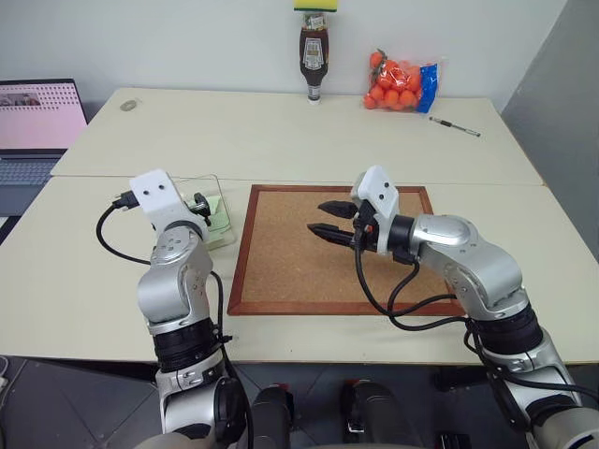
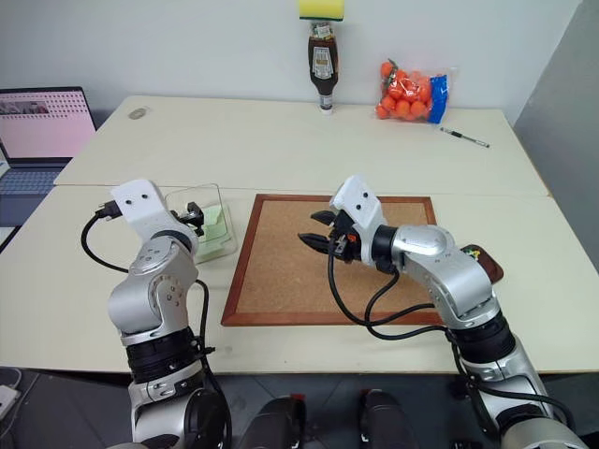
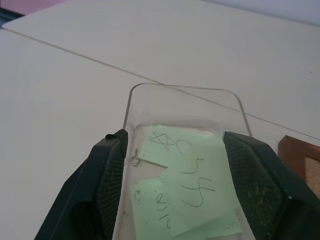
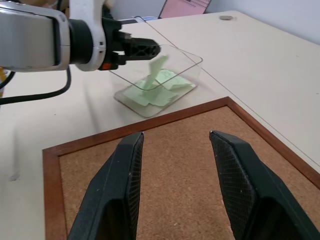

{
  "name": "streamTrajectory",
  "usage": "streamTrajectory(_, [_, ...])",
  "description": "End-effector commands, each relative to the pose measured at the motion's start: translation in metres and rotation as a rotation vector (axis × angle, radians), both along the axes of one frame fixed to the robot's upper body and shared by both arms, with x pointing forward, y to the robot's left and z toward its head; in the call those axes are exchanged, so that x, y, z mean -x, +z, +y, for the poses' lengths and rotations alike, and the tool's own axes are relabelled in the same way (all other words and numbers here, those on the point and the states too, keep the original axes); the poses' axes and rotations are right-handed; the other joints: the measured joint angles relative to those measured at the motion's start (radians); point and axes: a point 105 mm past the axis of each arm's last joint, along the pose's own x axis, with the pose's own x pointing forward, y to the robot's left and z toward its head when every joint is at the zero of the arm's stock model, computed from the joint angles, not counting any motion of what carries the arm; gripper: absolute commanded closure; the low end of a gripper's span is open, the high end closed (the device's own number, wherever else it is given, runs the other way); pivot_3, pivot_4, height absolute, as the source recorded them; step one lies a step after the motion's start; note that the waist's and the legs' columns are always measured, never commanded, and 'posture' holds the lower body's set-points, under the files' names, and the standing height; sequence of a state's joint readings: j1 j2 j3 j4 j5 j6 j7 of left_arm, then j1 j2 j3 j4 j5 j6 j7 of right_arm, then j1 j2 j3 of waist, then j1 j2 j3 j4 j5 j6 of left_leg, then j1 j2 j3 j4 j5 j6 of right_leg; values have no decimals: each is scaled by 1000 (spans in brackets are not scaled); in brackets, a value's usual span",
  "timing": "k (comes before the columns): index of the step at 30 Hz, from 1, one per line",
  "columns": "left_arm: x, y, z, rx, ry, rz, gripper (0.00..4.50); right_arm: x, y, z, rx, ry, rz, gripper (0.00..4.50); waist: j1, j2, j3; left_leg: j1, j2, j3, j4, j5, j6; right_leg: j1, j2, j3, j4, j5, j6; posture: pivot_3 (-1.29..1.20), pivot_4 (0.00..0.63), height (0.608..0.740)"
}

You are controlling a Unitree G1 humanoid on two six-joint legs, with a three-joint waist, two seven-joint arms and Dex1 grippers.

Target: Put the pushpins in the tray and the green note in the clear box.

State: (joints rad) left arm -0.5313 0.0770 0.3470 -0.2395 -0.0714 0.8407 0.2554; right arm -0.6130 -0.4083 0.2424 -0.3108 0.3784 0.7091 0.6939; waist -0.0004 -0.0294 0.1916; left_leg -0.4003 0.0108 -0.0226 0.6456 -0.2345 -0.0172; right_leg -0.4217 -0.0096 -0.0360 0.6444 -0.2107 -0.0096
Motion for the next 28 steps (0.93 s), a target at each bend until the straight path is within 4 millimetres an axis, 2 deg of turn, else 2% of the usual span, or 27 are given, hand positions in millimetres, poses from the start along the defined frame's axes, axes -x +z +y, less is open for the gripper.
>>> streamTrajectory(1, [4,23,-7,-97,-23,-89,1301,8,11,1,-20,35,-40,2275,0,0,0,0,0,0,0,0,0,0,0,0,0,0,0,0,150,740])
streamTrajectory(8, [5,51,-49,-268,-257,-244,1301,9,15,-14,-52,-24,-43,2275,1,0,0,0,0,0,0,0,0,0,0,-1,0,0,0,0,150,740])
streamTrajectory(10, [3,46,-77,-297,-412,-238,1301,11,14,-21,-60,-53,-37,2275,1,0,0,0,0,1,0,0,0,0,-1,-1,0,0,0,0,150,740])
streamTrajectory(13, [8,19,-120,-324,-629,-161,1301,11,3,-47,-66,-185,-27,2275,7,0,0,0,-1,1,0,0,0,1,-1,0,0,0,0,0,150,740])
streamTrajectory(16, [17,-1,-145,-304,-815,-143,1301,9,-6,-74,-95,-367,-63,2275,9,0,0,0,-3,1,0,0,0,1,-4,1,-1,0,0,0,150,740])
streamTrajectory(20, [25,-20,-162,-281,-969,-103,1301,6,-21,-104,-170,-601,-84,2275,2,0,0,0,-2,1,0,0,0,-1,-4,2,0,0,0,0,150,740])
streamTrajectory(25, [24,-27,-165,-241,-1001,-102,1301,6,-42,-123,-222,-767,-81,2275,-2,0,0,1,1,1,0,0,0,0,0,-1,1,0,0,0,150,740])
streamTrajectory(28, [22,-26,-165,-227,-996,-117,1301,4,-47,-126,-230,-799,-88,2275,-2,0,0,1,1,1,0,0,0,0,1,-1,1,0,0,0,150,740])
